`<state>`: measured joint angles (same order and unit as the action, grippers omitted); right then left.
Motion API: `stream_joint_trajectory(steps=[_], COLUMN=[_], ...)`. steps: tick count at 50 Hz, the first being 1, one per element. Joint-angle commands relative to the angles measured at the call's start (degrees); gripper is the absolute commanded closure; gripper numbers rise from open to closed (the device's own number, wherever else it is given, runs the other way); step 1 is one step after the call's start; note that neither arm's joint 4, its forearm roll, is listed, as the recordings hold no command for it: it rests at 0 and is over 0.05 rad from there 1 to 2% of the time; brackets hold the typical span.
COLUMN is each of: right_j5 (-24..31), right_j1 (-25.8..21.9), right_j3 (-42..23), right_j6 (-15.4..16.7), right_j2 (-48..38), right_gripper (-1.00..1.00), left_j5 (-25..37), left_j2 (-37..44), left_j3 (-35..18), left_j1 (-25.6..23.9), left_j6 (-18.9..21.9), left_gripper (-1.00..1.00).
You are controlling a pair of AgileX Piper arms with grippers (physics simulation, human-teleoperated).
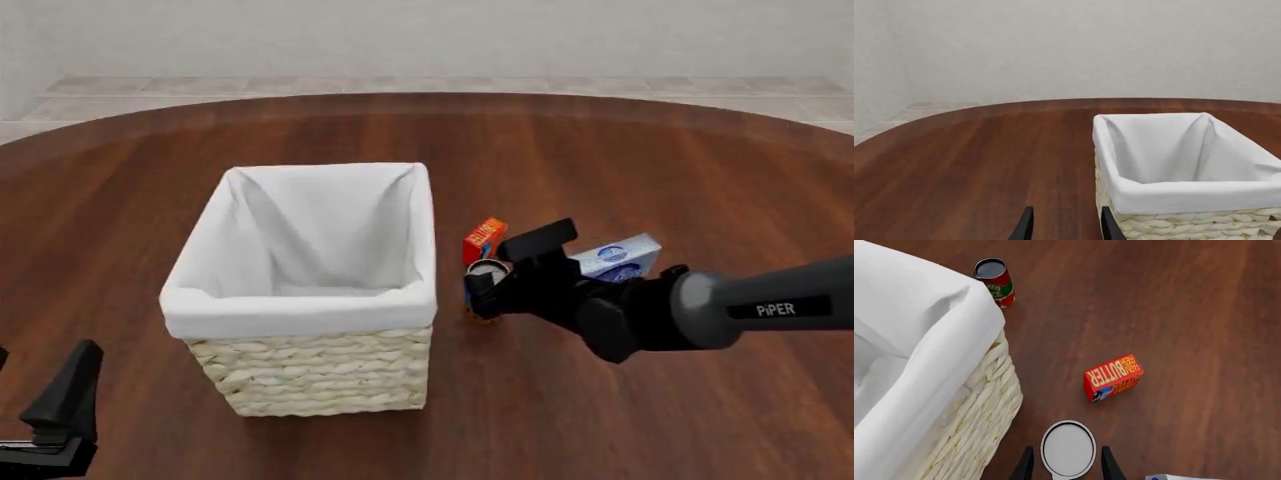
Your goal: Pick up the alphabet soup and put it in the basket.
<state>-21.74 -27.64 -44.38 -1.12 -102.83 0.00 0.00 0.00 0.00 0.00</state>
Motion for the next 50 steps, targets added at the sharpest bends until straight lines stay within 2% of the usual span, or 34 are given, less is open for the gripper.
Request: stream_joint_trajectory(steps=[1,50], right_j5=[0.17,0.15], right_j1=[-0.35,-0.39], right_j3=[-0.81,-1.41], right_j6=[-0.19,-1.45], right_j2=[-1.2,-5.78], right_gripper=[-1.0,-1.0], left_j5=[0.0,0.0], left_j2=[0.0,0.0], left_j3=[0.0,0.0], left_j1=[0.0,0.0], left_j6=[0.0,0.0], left_gripper=[-1.0,-1.0])
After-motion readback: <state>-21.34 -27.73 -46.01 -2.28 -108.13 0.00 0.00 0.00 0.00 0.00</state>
